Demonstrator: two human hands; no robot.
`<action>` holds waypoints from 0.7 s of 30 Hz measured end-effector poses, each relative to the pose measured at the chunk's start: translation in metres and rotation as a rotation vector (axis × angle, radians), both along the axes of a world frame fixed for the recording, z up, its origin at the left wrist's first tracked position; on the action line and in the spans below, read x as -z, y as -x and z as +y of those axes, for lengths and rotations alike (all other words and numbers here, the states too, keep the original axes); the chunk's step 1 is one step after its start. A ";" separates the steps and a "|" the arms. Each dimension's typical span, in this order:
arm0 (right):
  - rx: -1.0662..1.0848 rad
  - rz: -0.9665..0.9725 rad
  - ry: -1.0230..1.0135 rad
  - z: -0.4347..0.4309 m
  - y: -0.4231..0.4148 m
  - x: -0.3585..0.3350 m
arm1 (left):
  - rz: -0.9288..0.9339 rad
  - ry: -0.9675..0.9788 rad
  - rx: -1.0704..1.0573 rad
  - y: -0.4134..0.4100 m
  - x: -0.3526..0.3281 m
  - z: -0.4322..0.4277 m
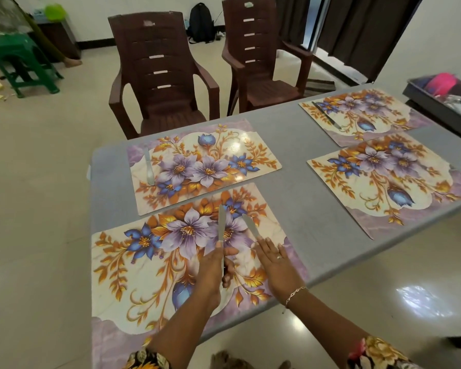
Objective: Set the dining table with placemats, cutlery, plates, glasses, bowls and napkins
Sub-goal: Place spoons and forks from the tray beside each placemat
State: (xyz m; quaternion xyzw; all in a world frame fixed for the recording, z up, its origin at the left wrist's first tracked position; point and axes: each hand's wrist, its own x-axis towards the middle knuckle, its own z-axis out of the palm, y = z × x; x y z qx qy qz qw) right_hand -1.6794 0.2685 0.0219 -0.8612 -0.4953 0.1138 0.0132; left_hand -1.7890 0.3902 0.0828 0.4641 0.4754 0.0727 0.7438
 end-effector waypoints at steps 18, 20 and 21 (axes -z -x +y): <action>0.407 0.340 -0.676 -0.033 -0.002 -0.046 | -0.126 0.099 0.248 -0.044 -0.008 -0.039; 0.496 0.546 -0.762 -0.052 -0.011 -0.056 | -0.227 0.183 0.252 -0.063 -0.018 -0.061; 0.518 0.604 -0.784 -0.062 -0.017 -0.062 | -0.254 0.196 0.265 -0.073 -0.023 -0.074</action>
